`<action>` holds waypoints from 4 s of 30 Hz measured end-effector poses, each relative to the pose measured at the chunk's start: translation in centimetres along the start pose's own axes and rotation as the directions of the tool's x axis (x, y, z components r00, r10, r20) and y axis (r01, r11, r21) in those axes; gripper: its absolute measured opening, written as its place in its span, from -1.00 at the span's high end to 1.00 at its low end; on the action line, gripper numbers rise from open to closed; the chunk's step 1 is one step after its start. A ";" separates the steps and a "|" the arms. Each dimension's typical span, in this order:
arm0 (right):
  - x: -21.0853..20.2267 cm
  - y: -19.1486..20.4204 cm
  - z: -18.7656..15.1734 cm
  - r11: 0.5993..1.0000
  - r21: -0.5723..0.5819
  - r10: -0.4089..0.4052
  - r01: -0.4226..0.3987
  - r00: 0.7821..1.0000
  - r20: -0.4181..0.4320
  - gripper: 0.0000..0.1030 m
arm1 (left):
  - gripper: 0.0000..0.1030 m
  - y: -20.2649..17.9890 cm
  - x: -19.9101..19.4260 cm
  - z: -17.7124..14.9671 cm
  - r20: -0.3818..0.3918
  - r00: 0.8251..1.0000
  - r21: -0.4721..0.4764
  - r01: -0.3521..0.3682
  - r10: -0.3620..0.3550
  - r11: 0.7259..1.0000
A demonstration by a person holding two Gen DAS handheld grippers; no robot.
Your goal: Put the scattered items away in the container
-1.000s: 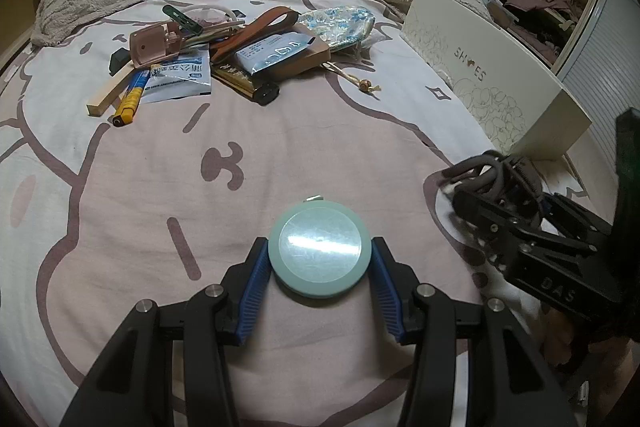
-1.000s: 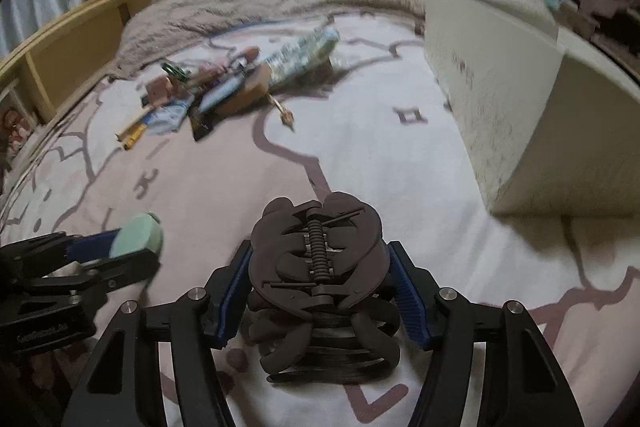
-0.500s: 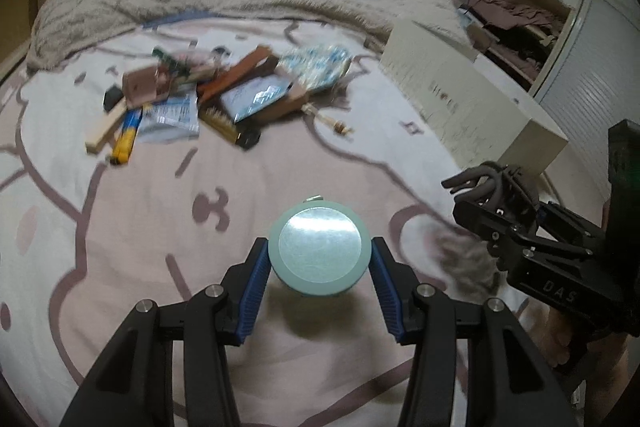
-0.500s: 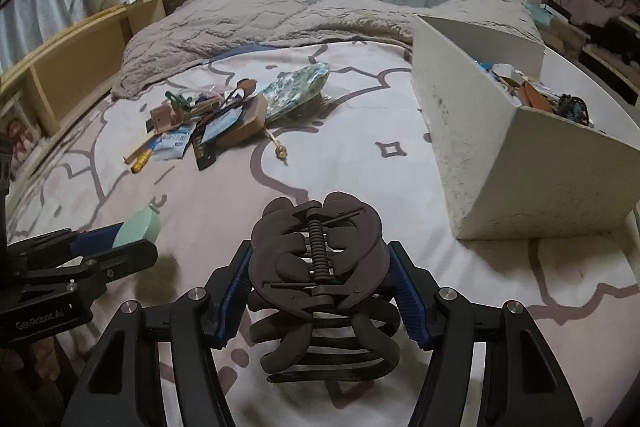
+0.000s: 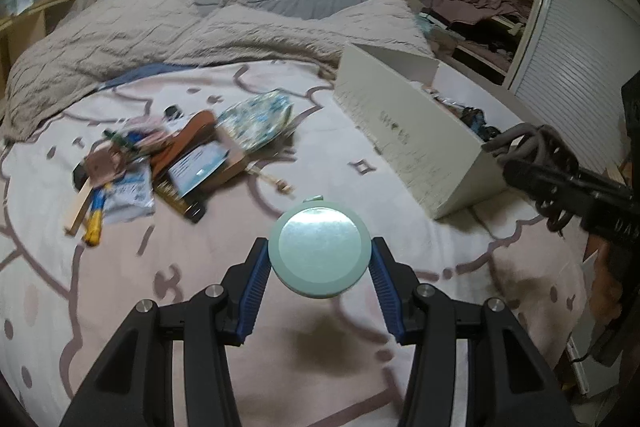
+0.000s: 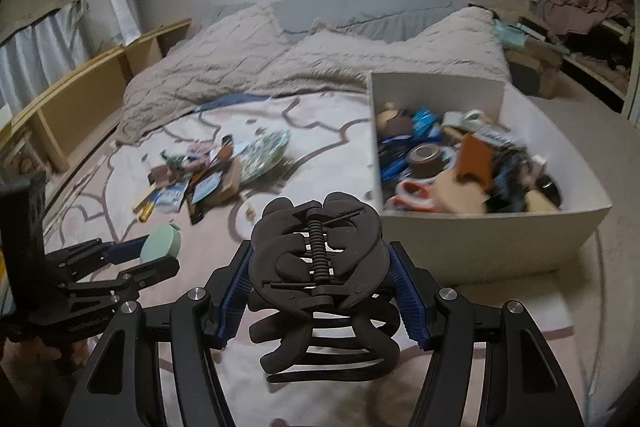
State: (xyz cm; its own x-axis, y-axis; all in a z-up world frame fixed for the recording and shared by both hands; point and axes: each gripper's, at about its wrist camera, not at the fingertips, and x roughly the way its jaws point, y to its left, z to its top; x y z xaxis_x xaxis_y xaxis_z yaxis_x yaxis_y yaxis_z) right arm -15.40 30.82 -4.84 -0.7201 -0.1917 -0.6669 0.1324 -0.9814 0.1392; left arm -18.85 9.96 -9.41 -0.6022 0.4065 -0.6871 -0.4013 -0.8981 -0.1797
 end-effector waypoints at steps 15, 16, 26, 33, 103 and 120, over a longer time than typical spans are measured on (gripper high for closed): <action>-0.6 -10.3 5.8 0.989 0.129 -0.076 0.072 0.997 0.030 -0.27 | 0.03 -8.2 3.1 7.0 0.045 0.993 0.097 0.104 -0.109 0.990; -0.4 -10.7 6.2 0.989 0.128 -0.084 0.079 0.996 0.033 -0.27 | 0.03 -8.7 3.4 7.4 0.044 0.993 0.104 0.109 -0.114 0.989; 2.2 -13.7 9.8 0.986 0.108 -0.128 0.125 0.992 0.022 -0.27 | 0.03 -12.5 6.9 10.3 0.018 0.989 0.152 0.145 -0.150 0.978; 5.7 -15.4 12.6 0.979 0.096 -0.173 0.177 0.983 -0.055 -0.27 | 0.03 -14.1 9.0 11.8 0.002 0.986 0.170 0.163 -0.166 0.972; 1.9 -15.3 11.2 0.976 0.098 -0.202 0.195 0.978 0.061 -0.94 | -0.77 -14.9 9.3 13.8 -0.035 0.994 0.150 0.104 -0.100 0.983; -5.8 -9.5 6.9 0.978 0.036 -0.210 0.207 0.957 0.202 -1.00 | -0.99 -13.6 0.3 12.0 0.140 0.989 0.190 0.030 -0.058 0.981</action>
State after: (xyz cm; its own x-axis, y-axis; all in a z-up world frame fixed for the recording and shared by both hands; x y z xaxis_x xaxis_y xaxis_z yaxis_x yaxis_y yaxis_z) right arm -17.17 41.32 2.72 -0.8540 0.0253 -0.5197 -0.0445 -0.9987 0.0245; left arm -21.86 24.27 1.32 -0.6687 0.4770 -0.5704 -0.5431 -0.8373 -0.0635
